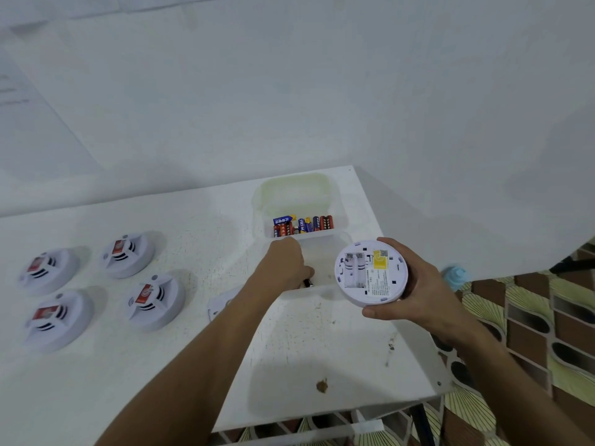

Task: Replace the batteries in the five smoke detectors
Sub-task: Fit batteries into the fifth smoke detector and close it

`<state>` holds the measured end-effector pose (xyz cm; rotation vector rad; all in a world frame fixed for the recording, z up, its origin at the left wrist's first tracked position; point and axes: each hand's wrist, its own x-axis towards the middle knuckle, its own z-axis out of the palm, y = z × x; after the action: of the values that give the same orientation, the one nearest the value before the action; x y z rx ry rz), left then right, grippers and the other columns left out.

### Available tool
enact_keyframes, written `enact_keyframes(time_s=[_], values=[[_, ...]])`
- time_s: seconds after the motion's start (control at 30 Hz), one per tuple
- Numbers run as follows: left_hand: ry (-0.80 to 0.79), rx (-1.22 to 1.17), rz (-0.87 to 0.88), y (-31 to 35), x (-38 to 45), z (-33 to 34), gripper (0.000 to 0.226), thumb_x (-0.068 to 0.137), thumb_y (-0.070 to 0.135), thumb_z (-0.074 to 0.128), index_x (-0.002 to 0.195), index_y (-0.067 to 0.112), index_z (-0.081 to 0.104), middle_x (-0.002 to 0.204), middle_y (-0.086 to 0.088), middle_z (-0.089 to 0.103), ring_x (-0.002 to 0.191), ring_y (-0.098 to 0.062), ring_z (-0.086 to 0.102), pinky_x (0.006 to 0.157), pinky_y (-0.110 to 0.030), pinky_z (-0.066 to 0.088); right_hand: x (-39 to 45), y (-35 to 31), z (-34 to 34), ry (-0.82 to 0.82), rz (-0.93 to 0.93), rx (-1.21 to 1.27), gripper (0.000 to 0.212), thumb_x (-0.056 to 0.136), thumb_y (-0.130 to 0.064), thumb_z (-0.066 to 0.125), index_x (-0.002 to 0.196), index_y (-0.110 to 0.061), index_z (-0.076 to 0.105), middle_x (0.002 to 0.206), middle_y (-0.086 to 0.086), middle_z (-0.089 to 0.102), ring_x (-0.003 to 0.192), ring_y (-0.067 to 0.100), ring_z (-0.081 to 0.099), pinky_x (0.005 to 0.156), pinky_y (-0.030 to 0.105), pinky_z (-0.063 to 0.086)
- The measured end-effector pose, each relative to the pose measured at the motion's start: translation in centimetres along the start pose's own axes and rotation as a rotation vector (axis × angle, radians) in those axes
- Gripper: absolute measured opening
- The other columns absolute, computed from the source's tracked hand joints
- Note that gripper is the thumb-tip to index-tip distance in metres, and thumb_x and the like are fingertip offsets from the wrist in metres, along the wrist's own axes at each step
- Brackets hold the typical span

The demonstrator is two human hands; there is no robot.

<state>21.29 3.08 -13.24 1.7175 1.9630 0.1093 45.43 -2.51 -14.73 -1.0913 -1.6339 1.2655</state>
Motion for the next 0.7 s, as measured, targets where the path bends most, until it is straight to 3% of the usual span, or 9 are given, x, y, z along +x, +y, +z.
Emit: enact_keyframes(time_s=[0.1,0.2,0.3,0.4,0.57,0.7], values=[[0.070,-0.128,0.031,0.0,-0.8,-0.3,0.015,0.085,0.024,0.071,0.092,0.013,0.065,0.081,-0.002,0.063,0.068,-0.014,0.063,0.052,-0.019,0.046,0.2,-0.1,0.1,-0.003,-0.003,-0.006,0.098,0.050,-0.004,0.095,0.136,-0.021,0.051,0.122,-0.006,0.067,0.116,0.014,0.062,0.090,0.028,0.057],[0.153,-0.285,0.094,0.1,-2.0,-1.3,0.026,0.085,0.027,0.071,0.107,0.016,0.066,0.086,-0.001,0.071,0.070,-0.010,0.068,0.052,-0.020,0.050,0.6,-0.4,0.3,-0.008,-0.009,-0.012,0.098,0.049,-0.007,0.096,0.136,-0.021,0.052,0.122,-0.007,0.067,0.116,0.013,0.062,0.088,0.025,0.057],[0.239,-0.464,0.177,0.6,-3.7,-2.7,0.021,0.083,0.027,0.073,0.103,0.020,0.069,0.078,0.006,0.073,0.063,-0.003,0.068,0.066,-0.024,0.057,1.0,-0.9,0.7,-0.015,-0.025,-0.017,0.098,0.049,-0.009,0.096,0.135,-0.023,0.052,0.121,-0.008,0.067,0.114,0.011,0.062,0.085,0.022,0.056],[0.346,-0.642,0.275,1.5,-5.4,-3.8,0.016,0.081,0.026,0.077,0.093,0.032,0.068,0.082,0.008,0.074,0.073,-0.005,0.070,0.076,-0.035,0.060,1.5,-1.6,1.2,-0.016,-0.034,0.000,0.096,0.047,-0.011,0.095,0.131,-0.030,0.052,0.118,-0.013,0.068,0.110,0.008,0.063,0.081,0.018,0.055],[0.409,-0.732,0.387,2.4,-7.5,-4.4,0.020,0.081,0.023,0.079,0.093,0.034,0.067,0.080,0.018,0.071,0.077,0.002,0.068,0.073,-0.015,0.055,2.3,-2.1,1.8,-0.039,-0.069,0.020,0.095,0.050,-0.005,0.095,0.133,-0.023,0.053,0.119,-0.005,0.068,0.109,0.016,0.064,0.085,0.024,0.057],[0.396,-0.717,0.413,2.4,-7.5,-3.8,0.022,0.080,0.022,0.079,0.086,0.037,0.065,0.077,0.018,0.069,0.071,0.002,0.065,0.064,-0.008,0.047,2.5,-2.2,2.1,-0.054,-0.086,0.029,0.094,0.050,-0.006,0.094,0.132,-0.025,0.053,0.117,-0.006,0.068,0.108,0.015,0.065,0.085,0.025,0.057]])
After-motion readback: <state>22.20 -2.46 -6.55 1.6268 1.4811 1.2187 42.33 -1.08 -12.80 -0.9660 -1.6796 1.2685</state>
